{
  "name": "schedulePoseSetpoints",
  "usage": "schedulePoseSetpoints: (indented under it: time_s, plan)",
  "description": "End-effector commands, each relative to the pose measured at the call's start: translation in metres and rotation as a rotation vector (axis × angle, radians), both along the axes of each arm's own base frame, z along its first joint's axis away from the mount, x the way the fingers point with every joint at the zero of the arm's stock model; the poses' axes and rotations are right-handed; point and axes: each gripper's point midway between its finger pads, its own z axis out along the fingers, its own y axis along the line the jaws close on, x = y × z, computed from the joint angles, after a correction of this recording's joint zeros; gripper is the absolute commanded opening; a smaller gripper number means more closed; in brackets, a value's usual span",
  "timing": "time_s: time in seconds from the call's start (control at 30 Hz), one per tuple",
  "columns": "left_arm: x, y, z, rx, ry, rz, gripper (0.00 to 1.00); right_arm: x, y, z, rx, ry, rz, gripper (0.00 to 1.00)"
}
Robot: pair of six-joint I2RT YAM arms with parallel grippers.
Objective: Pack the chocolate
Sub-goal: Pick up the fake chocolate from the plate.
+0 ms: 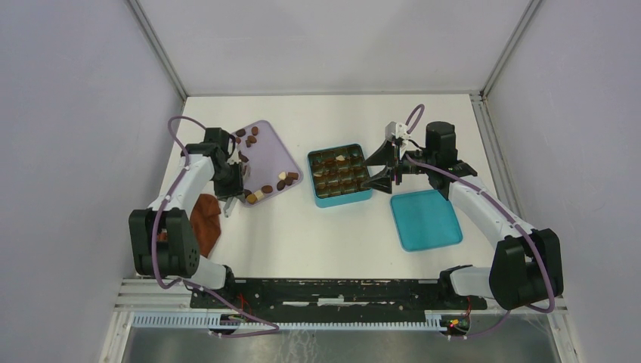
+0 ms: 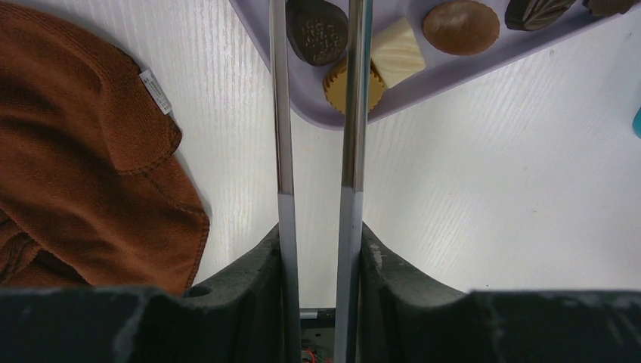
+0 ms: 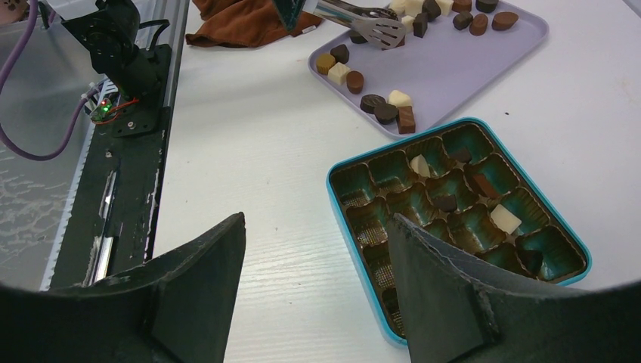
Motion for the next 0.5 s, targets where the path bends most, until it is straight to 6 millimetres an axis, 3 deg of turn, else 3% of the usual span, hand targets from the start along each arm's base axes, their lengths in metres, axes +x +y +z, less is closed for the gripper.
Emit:
schedulePoseSetpoints:
  time_s: [0.0, 0.2, 0.33, 0.47]
  plan:
    - [0.017, 0.001, 0.01, -0.003, -0.045, 0.047, 0.38, 0.003, 0.003, 0.021, 0.021, -0.079, 0.022, 0.74]
    - [0.019, -0.002, 0.009, -0.016, -0.045, 0.051, 0.24, 0.003, 0.004, 0.021, 0.021, -0.082, 0.022, 0.74]
    - [0.019, -0.003, 0.017, -0.025, -0.074, 0.053, 0.03, 0.003, 0.004, 0.019, 0.018, -0.075, 0.02, 0.74]
    - [0.019, -0.011, 0.034, -0.073, -0.136, 0.055, 0.02, 0.004, 0.004, 0.017, 0.017, -0.071, 0.02, 0.74]
